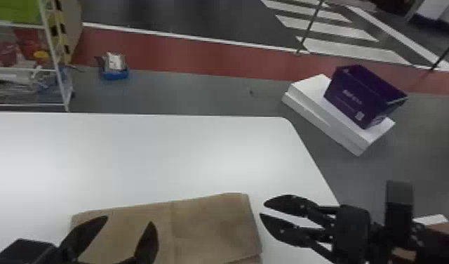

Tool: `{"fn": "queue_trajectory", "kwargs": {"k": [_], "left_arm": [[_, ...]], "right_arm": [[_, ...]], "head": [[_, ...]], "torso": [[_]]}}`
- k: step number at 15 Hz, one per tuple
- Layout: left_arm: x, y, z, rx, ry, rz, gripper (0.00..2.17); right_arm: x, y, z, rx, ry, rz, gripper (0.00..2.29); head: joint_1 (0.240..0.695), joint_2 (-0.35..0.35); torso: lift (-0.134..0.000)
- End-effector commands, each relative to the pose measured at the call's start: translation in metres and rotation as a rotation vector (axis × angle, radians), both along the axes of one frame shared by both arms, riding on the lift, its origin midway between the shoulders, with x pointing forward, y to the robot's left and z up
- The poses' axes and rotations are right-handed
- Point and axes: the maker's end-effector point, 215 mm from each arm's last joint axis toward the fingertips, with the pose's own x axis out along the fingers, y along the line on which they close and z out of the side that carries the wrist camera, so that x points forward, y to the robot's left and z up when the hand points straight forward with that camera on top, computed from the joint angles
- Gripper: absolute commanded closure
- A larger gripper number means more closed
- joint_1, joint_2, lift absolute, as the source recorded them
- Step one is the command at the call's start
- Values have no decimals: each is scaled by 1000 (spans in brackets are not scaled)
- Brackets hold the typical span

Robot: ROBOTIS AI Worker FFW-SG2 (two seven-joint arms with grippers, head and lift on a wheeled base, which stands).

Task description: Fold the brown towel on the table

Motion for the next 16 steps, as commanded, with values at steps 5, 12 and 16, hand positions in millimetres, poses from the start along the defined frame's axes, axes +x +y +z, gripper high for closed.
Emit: {"fn": "queue_trajectory", "kwargs": {"k": [5,12,16], "left_arm": [[-1,-15,-55,24,104,-28,451],[-1,-13,-81,46,158,-34,599],[-1,-12,-76,56,160,-34,599]], "right_arm": [[-18,-2,-54,-142,94,76,829],[-32,-7,-57,-304,66,210,829],[-37,-18,-63,-397,80,282,829]], "head": [[695,-349],[695,-350],[695,-350]], "torso": [[-124],[-124],[-124]]}}
